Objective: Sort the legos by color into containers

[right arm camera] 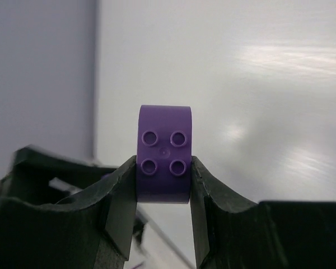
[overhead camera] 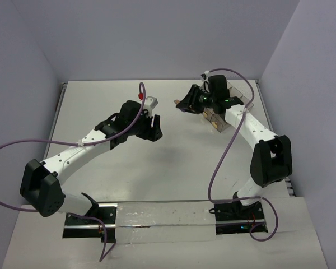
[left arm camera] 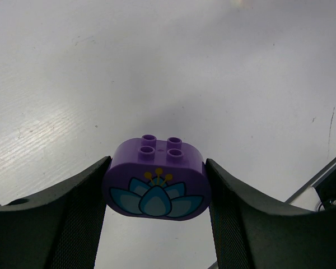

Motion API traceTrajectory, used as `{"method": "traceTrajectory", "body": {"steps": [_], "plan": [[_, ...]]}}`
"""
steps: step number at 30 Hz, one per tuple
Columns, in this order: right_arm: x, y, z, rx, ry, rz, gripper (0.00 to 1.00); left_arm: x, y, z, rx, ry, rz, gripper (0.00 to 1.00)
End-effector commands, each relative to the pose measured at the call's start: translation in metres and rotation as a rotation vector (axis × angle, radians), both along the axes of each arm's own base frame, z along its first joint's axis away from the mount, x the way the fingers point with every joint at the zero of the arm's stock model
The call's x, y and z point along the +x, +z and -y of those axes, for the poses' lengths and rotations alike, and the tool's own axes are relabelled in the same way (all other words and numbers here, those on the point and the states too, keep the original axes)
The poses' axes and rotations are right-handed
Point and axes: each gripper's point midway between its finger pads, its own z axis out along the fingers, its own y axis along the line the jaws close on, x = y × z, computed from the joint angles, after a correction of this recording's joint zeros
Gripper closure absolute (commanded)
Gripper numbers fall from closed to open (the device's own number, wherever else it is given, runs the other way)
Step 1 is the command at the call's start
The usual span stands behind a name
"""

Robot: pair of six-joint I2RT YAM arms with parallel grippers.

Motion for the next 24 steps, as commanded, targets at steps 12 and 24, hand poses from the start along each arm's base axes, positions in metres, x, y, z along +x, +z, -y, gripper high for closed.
{"method": "traceTrajectory", "body": {"steps": [12,24], "plan": [[0.010,-0.054,0.246,-0.673,-0.759,-0.027,1.00,0.002,0.052,0.026,-0.109,-0.048,0.048,1.00],[0.054,-0.089,0.253,-0.712,-0.727,-0.110,0.84,0.000,0.061,0.049,-0.105,-0.074,0.014,1.00]]}}
